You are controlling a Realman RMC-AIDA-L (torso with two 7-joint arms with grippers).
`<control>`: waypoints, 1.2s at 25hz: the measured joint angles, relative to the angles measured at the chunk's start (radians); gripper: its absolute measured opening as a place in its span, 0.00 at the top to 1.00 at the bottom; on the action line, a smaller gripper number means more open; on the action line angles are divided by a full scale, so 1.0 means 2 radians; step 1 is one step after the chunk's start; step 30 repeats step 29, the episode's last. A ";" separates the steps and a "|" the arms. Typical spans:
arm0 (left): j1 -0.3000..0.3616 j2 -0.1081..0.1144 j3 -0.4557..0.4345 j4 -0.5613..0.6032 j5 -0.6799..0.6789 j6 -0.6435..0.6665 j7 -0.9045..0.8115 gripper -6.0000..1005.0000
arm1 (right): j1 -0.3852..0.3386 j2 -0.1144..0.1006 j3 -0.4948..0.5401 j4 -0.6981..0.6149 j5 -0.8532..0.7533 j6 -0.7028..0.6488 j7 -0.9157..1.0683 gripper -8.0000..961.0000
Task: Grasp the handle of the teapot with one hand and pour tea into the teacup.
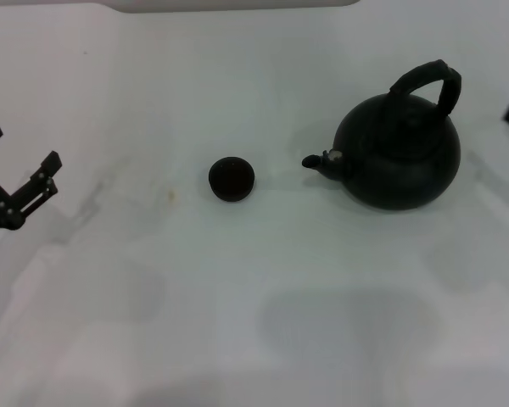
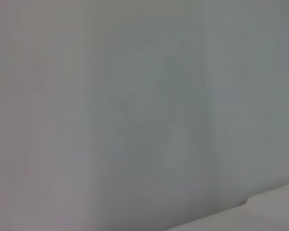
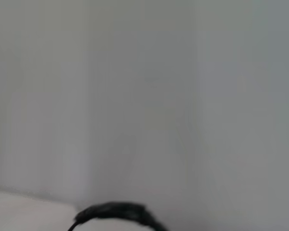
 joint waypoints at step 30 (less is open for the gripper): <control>-0.027 -0.004 -0.124 -0.002 -0.008 0.038 -0.083 0.13 | 0.038 0.010 0.268 0.120 0.004 -0.026 -0.092 0.15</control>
